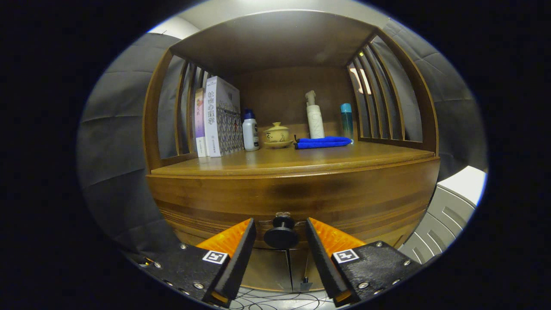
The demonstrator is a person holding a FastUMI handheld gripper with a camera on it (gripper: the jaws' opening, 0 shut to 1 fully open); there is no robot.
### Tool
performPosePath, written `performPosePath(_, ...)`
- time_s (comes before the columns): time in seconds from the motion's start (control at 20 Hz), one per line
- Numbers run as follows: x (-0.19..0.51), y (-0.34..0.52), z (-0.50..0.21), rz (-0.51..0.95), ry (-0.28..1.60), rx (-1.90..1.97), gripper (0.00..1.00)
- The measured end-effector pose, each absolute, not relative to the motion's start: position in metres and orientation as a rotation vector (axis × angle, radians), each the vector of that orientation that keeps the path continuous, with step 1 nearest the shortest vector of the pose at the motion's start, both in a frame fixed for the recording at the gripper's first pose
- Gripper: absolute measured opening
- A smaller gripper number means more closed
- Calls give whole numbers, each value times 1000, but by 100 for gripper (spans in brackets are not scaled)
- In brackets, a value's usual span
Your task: Pull open the drawer, take out the items inside it, and place them on the countertop above the cabinet.
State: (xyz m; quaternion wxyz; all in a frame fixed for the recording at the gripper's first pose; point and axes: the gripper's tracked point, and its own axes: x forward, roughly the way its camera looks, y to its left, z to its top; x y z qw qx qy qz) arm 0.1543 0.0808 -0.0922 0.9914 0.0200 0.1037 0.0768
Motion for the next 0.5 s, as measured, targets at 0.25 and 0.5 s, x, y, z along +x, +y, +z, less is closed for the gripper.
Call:
performPosePath(0.25, 159, 81, -101, 164, 242, 66, 51)
performPosePath(0.5, 158, 81, -103, 164, 242, 1, 36)
